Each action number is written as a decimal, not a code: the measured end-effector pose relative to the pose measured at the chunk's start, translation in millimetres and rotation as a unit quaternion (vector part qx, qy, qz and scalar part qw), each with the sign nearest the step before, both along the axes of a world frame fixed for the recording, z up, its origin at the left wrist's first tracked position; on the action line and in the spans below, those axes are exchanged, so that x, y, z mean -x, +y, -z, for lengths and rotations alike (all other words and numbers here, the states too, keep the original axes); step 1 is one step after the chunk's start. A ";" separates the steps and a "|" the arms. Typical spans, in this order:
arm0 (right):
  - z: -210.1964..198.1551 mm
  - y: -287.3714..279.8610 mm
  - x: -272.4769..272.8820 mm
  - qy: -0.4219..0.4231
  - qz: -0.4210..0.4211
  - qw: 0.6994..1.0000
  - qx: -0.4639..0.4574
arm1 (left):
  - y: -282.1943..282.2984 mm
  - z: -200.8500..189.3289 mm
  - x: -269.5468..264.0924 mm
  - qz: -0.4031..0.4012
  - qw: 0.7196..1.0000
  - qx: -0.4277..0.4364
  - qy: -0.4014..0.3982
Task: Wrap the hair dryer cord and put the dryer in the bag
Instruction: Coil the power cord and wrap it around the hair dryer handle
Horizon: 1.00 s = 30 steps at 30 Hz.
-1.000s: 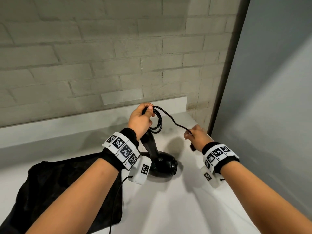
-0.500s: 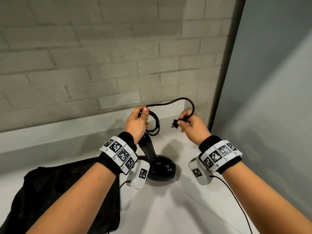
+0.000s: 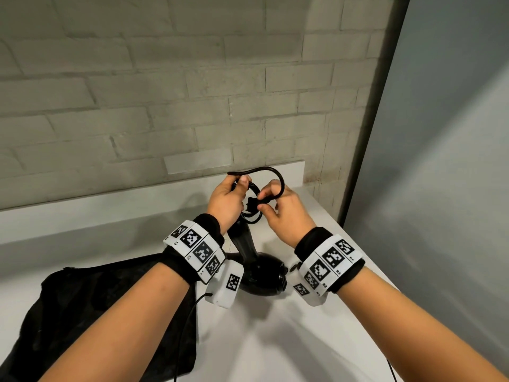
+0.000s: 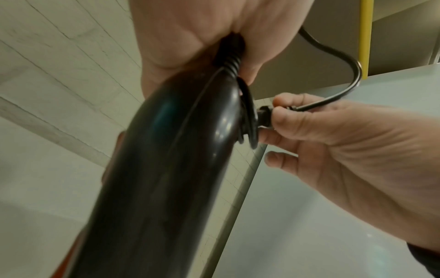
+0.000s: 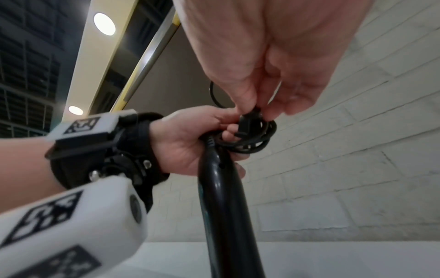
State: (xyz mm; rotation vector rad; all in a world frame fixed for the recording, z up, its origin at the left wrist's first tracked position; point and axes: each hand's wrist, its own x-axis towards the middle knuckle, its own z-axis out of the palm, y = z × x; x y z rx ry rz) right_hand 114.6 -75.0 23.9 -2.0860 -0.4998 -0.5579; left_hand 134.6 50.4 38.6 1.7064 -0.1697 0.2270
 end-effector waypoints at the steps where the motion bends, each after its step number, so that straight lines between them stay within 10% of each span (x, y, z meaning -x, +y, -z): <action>1: 0.4 1.9 -0.3 -0.016 0.007 1.000 0.023 | 0.1 0.6 -0.2 -0.001 1.000 0.003 0.002; 21: 5.5 16.0 -26.1 0.160 -0.107 0.981 -0.033 | 7.6 0.3 0.6 0.060 0.998 0.010 0.004; 30: 33.2 -57.6 -30.8 0.246 -0.017 0.932 0.265 | 9.6 3.2 -1.2 0.074 0.996 0.040 -0.002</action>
